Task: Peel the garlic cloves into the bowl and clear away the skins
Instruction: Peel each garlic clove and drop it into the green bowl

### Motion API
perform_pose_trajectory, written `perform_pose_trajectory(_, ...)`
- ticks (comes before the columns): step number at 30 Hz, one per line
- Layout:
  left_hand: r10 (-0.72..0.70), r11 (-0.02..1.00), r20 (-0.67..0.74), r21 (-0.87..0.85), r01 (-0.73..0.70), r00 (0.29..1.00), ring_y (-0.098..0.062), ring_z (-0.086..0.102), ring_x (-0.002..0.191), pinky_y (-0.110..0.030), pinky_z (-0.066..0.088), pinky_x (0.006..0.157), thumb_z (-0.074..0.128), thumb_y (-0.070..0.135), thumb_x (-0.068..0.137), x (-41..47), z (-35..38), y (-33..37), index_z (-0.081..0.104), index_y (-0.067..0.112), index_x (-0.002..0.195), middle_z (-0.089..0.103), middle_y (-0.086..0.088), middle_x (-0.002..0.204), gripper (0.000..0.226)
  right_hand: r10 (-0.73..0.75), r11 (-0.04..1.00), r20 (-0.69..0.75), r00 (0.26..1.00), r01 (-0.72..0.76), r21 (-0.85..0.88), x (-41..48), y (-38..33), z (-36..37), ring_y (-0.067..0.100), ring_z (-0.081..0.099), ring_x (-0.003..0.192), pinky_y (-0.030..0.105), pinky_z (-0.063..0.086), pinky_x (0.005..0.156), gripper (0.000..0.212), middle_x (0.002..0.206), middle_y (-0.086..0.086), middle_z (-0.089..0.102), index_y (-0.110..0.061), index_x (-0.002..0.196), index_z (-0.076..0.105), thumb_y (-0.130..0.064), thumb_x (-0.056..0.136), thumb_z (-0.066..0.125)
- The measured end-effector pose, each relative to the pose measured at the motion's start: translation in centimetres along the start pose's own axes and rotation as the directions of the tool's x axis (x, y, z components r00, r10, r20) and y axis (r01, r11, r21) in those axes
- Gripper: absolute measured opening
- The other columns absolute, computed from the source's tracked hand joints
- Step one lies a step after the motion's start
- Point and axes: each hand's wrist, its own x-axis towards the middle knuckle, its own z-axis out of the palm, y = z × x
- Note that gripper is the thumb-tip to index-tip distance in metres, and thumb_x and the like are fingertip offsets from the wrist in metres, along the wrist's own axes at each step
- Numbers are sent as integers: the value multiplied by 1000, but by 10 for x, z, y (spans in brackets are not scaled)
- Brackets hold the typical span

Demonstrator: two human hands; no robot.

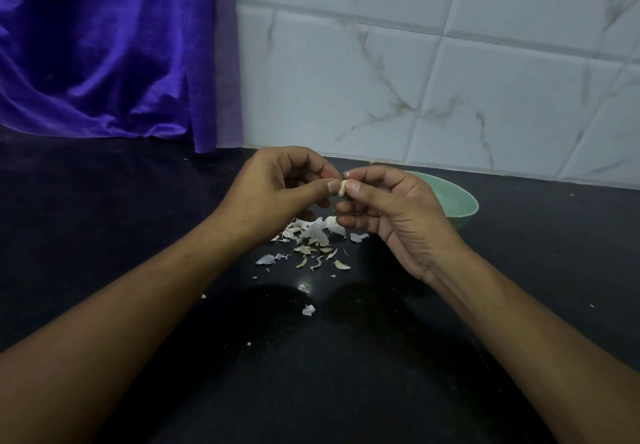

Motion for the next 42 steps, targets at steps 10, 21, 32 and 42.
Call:
perform_pose_trajectory(10, 51, 992, -32, 116, -47, 998, -39, 71, 86, -55, 62, 74, 75, 7, 93, -2, 3, -2, 73, 13, 98, 75, -12, 88, 9, -47, 997, -15, 999, 46, -54, 1, 6, -2, 22, 73, 74, 34, 65, 70, 20, 92, 15, 76, 0, 106, 73, -4, 86, 74)
perform_pose_trajectory(21, 16, 991, -62, 133, -8, 998, -25, 76, 82, -55, 63, 77, 74, 11, 92, -3, 7, -4, 74, 19, 95, 77, -1, 84, 9, -34, 999, 23, 999, 34, -7, 2, 6, -1, 24, 75, 79, 34, 65, 73, 29, 89, 15, 75, -1, 104, 70, -3, 76, 76)
perform_pose_trajectory(32, -41, 968, -80, 242, 59, 996, -26, 74, 74, -53, 63, 70, 80, 35, 91, -3, 4, 0, 78, 21, 85, 76, -2, 75, 15, -148, 974, 18, 989, 149, -172, 1, 8, -2, 21, 75, 78, 38, 64, 82, 18, 86, 16, 76, 2, 95, 72, 15, 82, 73)
perform_pose_trajectory(42, -59, 948, -91, 307, 85, 994, -23, 75, 72, -50, 62, 71, 72, 39, 83, -3, 2, 1, 80, 25, 82, 76, 0, 74, 16, -204, 894, 17, 979, 193, -405, 2, 12, -4, 25, 76, 73, 37, 64, 75, 9, 83, 19, 76, -1, 94, 73, 0, 87, 79)
